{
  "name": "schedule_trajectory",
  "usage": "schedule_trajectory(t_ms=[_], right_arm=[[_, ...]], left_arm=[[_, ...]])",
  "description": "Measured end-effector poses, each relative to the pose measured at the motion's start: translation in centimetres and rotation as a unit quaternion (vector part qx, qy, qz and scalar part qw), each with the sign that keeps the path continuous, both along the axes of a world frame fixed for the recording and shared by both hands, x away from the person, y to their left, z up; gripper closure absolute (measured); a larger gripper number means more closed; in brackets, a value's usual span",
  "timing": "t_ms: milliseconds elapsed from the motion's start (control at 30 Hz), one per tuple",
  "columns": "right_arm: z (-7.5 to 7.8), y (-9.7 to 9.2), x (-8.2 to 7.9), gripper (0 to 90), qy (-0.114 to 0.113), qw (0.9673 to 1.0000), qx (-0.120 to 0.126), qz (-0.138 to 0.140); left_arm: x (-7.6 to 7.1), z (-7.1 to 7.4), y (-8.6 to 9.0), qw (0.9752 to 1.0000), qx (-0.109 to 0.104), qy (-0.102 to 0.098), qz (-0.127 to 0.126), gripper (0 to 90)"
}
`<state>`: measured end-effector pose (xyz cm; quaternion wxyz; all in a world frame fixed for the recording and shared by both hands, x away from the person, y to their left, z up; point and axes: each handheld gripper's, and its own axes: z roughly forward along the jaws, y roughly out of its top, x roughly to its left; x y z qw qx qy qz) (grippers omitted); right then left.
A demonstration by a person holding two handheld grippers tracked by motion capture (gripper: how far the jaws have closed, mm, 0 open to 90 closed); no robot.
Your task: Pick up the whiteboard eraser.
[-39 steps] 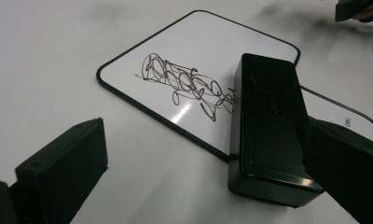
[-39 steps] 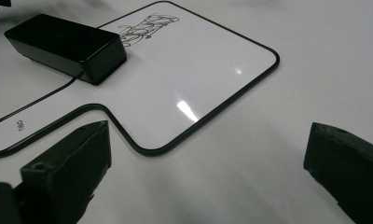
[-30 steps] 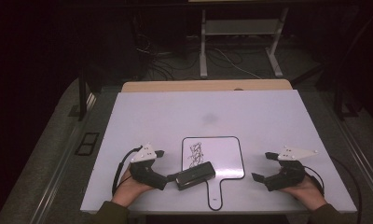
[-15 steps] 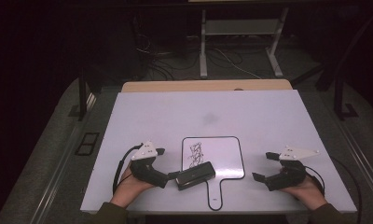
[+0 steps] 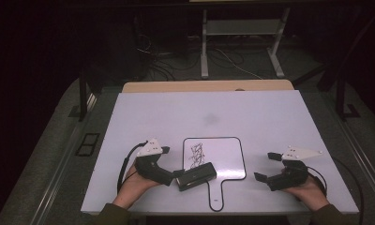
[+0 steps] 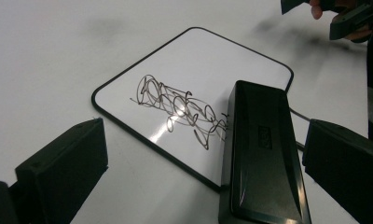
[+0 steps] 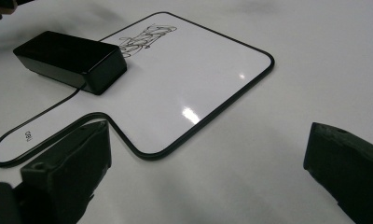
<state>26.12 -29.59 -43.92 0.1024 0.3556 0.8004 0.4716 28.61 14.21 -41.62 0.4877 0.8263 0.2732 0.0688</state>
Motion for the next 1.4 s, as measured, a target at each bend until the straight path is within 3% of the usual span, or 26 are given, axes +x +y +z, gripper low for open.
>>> schedule_trajectory(t_ms=[633, 1033, 1400], right_arm=[[0.1, -0.1, 0.0, 0.0, 0.000, 1.0000, 0.006, -0.002], [-0.1, 0.3, 0.0, 0.0, -0.002, 1.0000, -0.001, 0.007], [-0.1, 0.4, -0.1, 0.0, 0.001, 0.9999, -0.001, 0.010]], left_arm=[[1.3, 0.7, -3.6, 0.9995, 0.004, -0.001, -0.030, 0.0], [0.7, 0.5, -5.3, 0.9989, 0.013, -0.008, -0.045, 0.0], [0.4, -0.3, -6.0, 0.9966, 0.042, 0.000, -0.072, 5.4]])
